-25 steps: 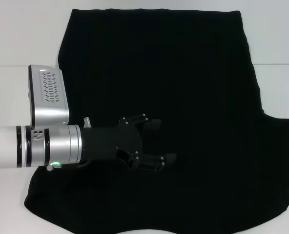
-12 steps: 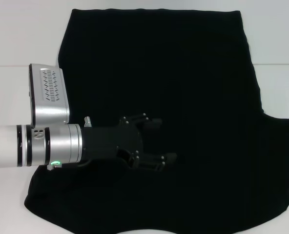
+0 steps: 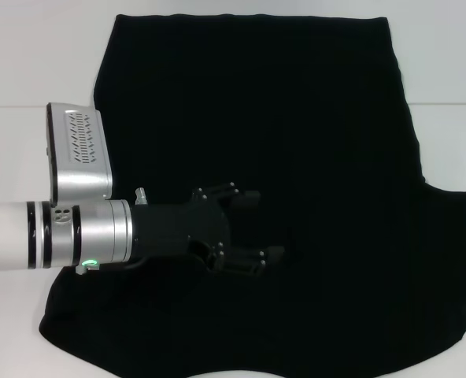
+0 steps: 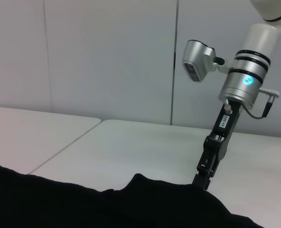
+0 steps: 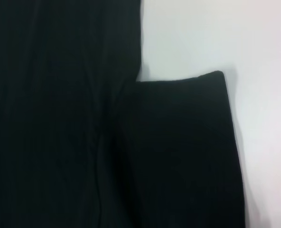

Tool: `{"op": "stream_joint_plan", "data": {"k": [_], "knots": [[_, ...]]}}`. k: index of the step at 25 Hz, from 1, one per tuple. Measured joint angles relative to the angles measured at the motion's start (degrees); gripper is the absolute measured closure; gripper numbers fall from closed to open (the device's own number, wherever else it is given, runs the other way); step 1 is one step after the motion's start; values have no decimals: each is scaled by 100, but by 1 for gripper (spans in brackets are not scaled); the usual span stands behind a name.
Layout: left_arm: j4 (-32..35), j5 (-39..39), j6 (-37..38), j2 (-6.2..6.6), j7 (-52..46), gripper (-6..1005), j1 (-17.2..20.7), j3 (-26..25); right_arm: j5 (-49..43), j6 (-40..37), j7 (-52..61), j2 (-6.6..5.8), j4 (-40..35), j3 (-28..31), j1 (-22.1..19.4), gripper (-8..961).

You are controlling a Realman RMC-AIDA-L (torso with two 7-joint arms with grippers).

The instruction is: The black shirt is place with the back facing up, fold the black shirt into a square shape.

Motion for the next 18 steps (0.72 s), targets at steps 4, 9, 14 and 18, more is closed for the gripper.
{"op": "stream_joint_plan", "data": {"k": [4, 9, 14, 18], "knots": [[0, 0, -10, 0, 0, 50, 0, 0, 7, 44, 0, 35, 0, -14, 25, 342], [0, 0, -19, 0, 0, 50, -2, 0, 22, 51, 1, 54, -4, -23, 61, 343], [0, 0, -21, 0, 0, 50, -8, 0, 33, 50, -22, 64, -12, 4, 96, 343], [0, 0, -23, 0, -4, 50, -8, 0, 22, 63, -46, 71, -9, -25, 127, 344]]}}
